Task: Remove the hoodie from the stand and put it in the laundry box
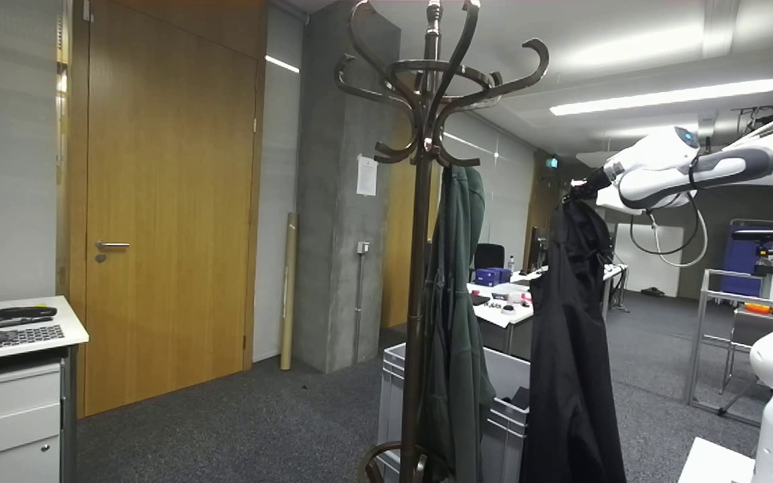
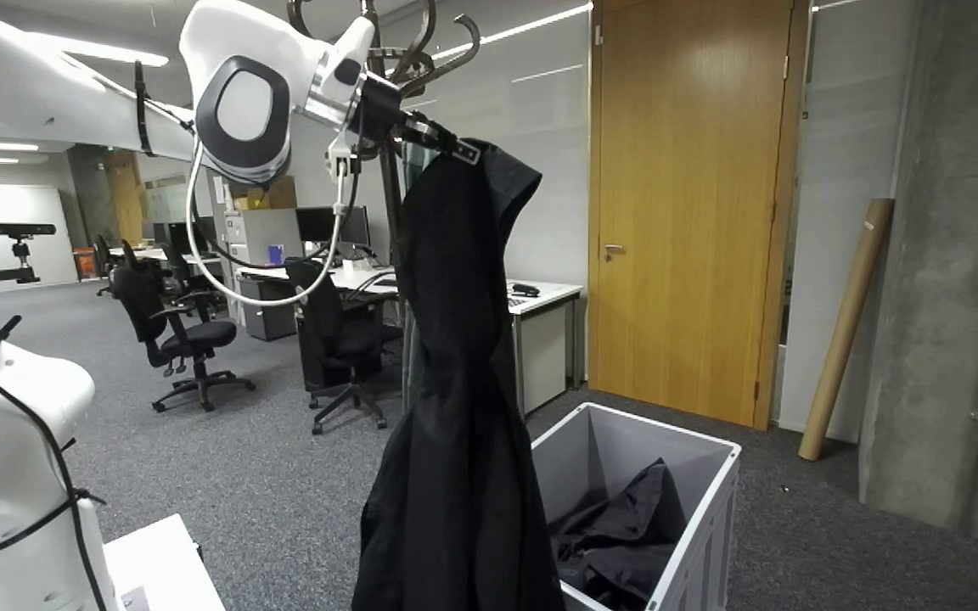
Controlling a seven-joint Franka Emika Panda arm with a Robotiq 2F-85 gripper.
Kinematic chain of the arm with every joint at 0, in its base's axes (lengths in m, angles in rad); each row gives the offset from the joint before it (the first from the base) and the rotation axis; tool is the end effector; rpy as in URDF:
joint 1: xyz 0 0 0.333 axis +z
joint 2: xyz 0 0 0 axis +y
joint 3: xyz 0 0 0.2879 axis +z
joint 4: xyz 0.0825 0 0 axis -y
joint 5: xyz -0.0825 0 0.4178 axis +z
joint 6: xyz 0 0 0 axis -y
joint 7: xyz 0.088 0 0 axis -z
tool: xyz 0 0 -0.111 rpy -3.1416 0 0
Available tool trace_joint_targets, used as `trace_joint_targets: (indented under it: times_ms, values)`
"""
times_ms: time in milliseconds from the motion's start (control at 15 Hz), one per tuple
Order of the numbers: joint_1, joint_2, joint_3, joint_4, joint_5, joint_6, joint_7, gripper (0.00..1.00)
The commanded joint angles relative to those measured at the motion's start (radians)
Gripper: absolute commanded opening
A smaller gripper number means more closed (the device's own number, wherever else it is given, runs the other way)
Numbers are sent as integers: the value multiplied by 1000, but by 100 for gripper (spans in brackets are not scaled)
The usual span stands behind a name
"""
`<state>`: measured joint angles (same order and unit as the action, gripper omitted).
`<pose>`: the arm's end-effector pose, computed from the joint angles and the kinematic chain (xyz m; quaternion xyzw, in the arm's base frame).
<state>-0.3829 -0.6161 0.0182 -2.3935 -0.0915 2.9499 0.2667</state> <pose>0.4355 -0.1580 0.6484 0.8015 -0.2259 0.5499 0.0644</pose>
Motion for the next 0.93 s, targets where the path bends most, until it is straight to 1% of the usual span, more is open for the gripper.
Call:
trace_joint_targets:
  times_ms: [0, 133, 267, 400, 667, 867]
  values:
    - [-64, 142, 14, 188, 25, 84, 47, 1]
    - [-97, 200, 33, 257, 12, 94, 97, 1]
    - [-137, 258, 67, 320, -2, 95, 153, 1]
    - [-180, 305, 114, 354, -25, 98, 210, 1]
    - [-231, 367, 194, 350, -82, 99, 278, 1]
    - [-255, 407, 228, 357, -117, 89, 311, 1]
